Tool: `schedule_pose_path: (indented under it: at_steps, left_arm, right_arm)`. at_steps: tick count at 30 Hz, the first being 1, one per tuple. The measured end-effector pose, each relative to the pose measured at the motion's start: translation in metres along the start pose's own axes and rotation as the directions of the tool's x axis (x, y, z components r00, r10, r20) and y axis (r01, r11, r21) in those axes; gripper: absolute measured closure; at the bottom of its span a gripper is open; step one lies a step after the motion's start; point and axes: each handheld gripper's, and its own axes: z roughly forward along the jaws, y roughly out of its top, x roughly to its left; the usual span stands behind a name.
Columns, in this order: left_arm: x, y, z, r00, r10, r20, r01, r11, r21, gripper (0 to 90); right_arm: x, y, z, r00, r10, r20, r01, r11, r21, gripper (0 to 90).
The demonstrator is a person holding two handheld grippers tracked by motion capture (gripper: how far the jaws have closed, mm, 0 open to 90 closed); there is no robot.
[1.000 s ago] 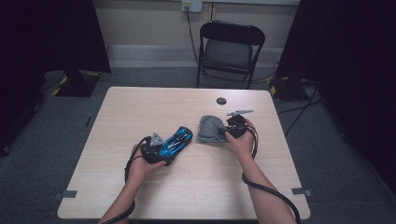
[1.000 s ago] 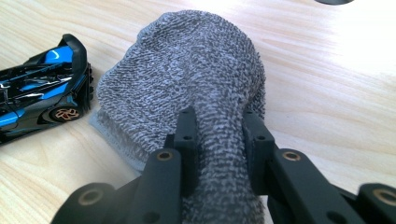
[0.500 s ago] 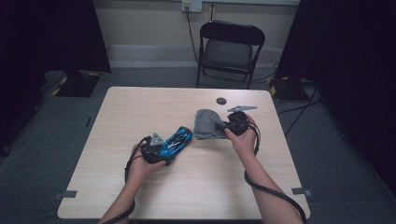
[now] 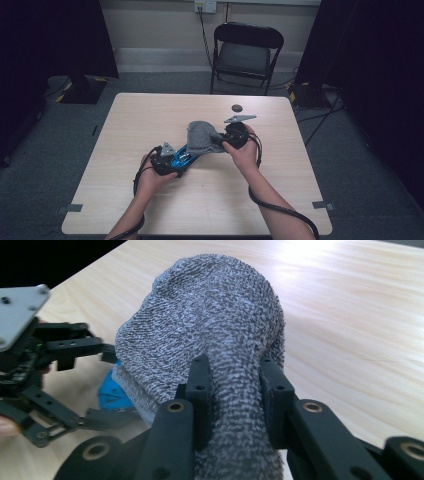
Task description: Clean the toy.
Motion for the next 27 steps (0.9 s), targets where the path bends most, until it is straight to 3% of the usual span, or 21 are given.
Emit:
schedule_pose_path:
  at_steps: [13,21,27]
  left_arm:
    - [0.000,0.000,0.000,1.0000,0.005,-0.002,-0.005,1.0000,0.001,25.9]
    - [0.000,0.000,0.000,1.0000,0.006,-0.001,-0.006,1.0000,0.002,25.9]
    - [0.000,0.000,0.000,1.0000,0.005,0.000,-0.005,1.0000,0.002,25.9]
  right_arm:
    - [0.041,-0.005,0.038,0.9959,-0.050,-0.075,0.055,0.996,0.068,71.1]
    - [0.052,-0.012,0.055,0.9934,-0.100,-0.057,0.106,0.987,0.124,70.6]
    - [0.049,-0.013,0.059,0.9942,-0.089,-0.061,0.096,0.987,0.132,70.6]
